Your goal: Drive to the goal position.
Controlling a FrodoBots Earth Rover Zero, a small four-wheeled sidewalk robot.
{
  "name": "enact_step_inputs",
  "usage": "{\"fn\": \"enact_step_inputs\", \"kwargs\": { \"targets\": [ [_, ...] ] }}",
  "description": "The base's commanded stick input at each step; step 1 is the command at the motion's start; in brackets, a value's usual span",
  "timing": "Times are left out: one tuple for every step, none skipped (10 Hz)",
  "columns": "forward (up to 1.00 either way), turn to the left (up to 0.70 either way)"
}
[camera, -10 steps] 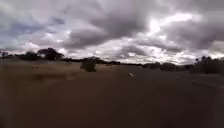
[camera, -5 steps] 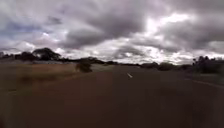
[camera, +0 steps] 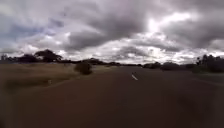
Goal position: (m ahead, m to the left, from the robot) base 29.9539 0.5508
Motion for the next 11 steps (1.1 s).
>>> {"fn": "enact_step_inputs", "kwargs": {
  "targets": [
    [1.0,0.11],
    [1.0,0.04],
    [1.0,0.04],
    [1.0,0.28],
    [1.0,0.07],
    [1.0,0.04],
    [1.0,0.04],
    [1.0,0.04],
    [1.0,0.04],
    [1.0,0.04],
    [1.0,0.04]
  ]
}}
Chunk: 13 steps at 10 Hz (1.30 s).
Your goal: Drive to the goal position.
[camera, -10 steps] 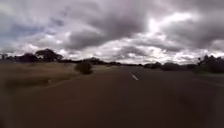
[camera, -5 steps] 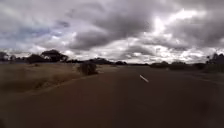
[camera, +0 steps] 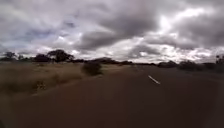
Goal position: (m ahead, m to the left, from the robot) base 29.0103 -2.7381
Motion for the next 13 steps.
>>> {"fn": "enact_step_inputs", "kwargs": {
  "targets": [
    [1.0,0.04],
    [1.0,0.04],
    [1.0,0.04],
    [1.0,-0.36],
    [1.0,-0.36],
    [1.0,-0.25],
    [1.0,-0.05],
    [1.0,0.04],
    [1.0,0.04],
    [1.0,-0.36],
    [1.0,-0.36],
    [1.0,-0.21],
    [1.0,0.01]
  ]
}}
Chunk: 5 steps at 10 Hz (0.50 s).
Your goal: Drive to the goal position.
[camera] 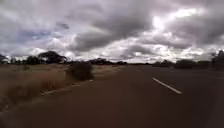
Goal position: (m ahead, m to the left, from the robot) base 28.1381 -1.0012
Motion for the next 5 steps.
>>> {"fn": "enact_step_inputs", "kwargs": {
  "targets": [
    [1.0,0.04],
    [1.0,0.04],
    [1.0,-0.19],
    [1.0,-0.36],
    [1.0,0.04]
  ]
}}
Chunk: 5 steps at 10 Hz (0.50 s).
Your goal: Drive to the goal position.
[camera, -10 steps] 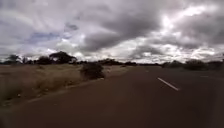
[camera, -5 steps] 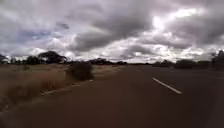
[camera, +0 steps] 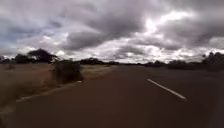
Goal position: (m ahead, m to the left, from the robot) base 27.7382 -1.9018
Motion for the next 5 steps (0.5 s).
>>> {"fn": "enact_step_inputs", "kwargs": {
  "targets": [
    [1.0,0.04],
    [1.0,0.04],
    [1.0,0.04],
    [1.0,0.04],
    [1.0,0.04]
  ]
}}
